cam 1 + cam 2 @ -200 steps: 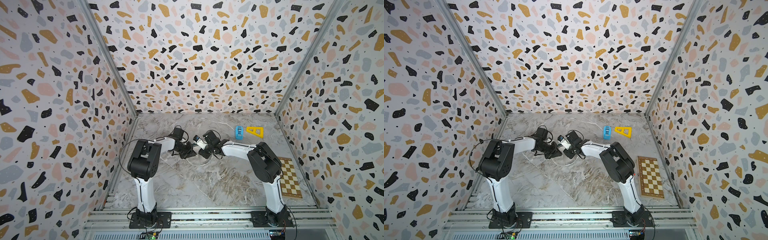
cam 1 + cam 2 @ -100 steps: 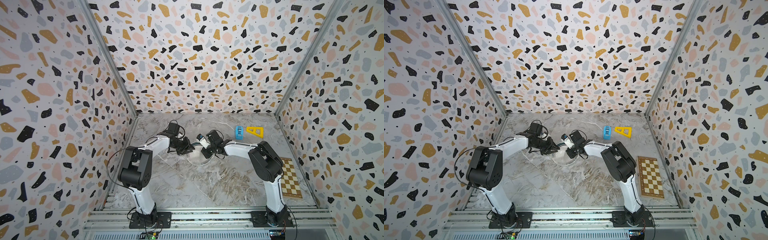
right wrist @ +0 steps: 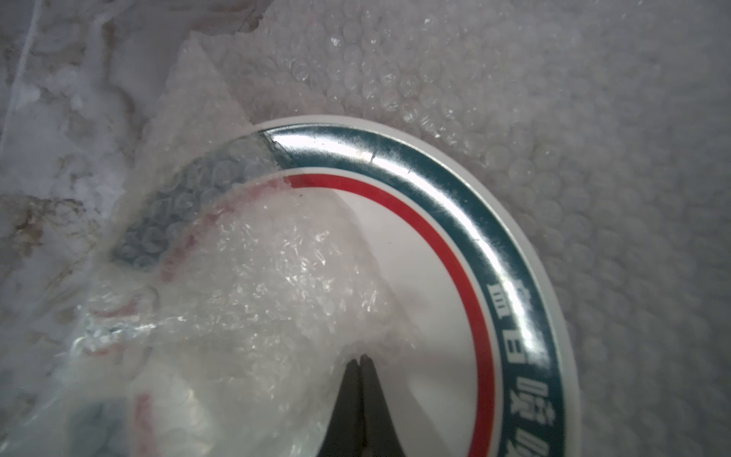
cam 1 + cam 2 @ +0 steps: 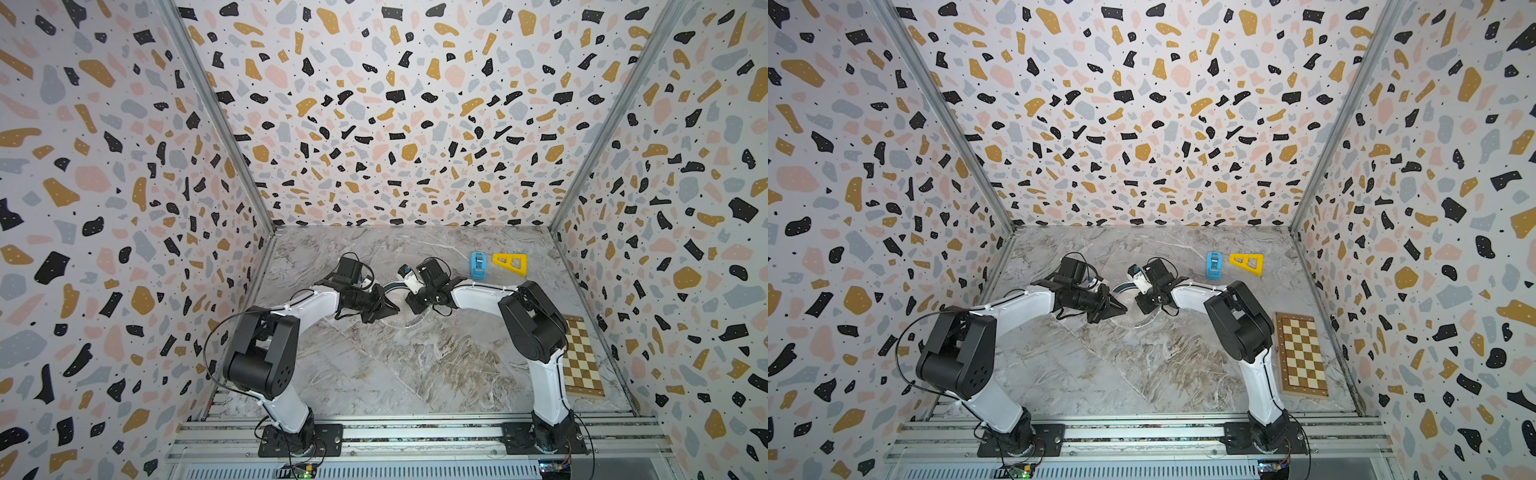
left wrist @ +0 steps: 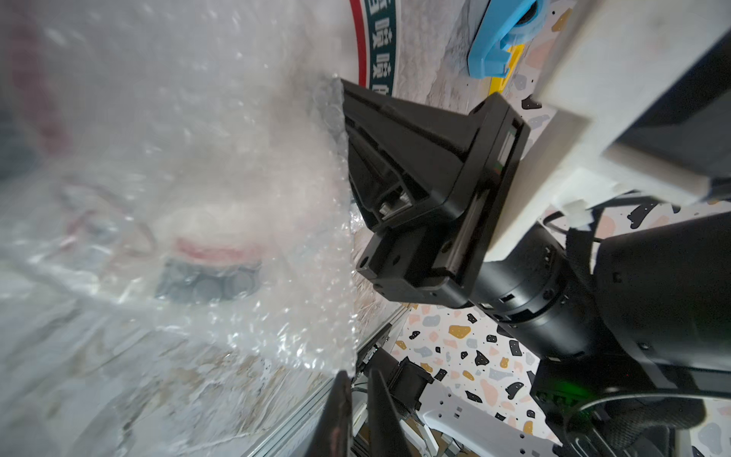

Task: Wrap dinner plates in bubble wrap
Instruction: Wrap the plate in the bubble wrap.

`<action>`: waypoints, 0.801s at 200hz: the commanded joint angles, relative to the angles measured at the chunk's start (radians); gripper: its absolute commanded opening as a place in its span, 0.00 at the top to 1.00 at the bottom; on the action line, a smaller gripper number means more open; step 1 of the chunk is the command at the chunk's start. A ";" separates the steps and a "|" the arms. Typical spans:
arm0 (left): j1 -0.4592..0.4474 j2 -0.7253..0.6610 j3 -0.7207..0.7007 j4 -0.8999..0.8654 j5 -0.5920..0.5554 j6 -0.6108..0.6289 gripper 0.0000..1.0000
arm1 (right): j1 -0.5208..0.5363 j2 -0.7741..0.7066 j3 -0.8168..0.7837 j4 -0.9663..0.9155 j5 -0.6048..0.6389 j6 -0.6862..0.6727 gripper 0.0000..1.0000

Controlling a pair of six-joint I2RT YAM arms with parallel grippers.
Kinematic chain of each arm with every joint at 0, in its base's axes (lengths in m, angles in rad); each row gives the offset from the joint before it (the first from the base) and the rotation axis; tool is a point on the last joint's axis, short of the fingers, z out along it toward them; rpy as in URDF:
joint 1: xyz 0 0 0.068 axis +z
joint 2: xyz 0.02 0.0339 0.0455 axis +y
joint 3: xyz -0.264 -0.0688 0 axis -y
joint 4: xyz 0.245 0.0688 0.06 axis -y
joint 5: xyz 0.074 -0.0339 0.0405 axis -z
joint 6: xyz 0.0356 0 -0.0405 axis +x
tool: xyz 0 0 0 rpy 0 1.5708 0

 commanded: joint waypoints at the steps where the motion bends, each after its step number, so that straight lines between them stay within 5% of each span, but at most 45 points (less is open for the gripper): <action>1: -0.040 0.022 0.007 0.093 0.053 -0.033 0.88 | -0.010 0.006 0.021 -0.068 0.012 0.015 1.00; 35: -0.045 0.065 0.042 -0.013 -0.010 0.063 0.88 | -0.018 0.006 0.019 -0.072 0.000 0.022 1.00; 64: -0.043 0.135 0.146 -0.205 -0.190 0.240 0.90 | -0.021 0.000 0.014 -0.072 -0.015 0.024 1.00; 160: -0.031 0.255 0.211 -0.252 -0.551 0.292 0.95 | -0.048 -0.065 -0.039 -0.040 -0.027 0.065 1.00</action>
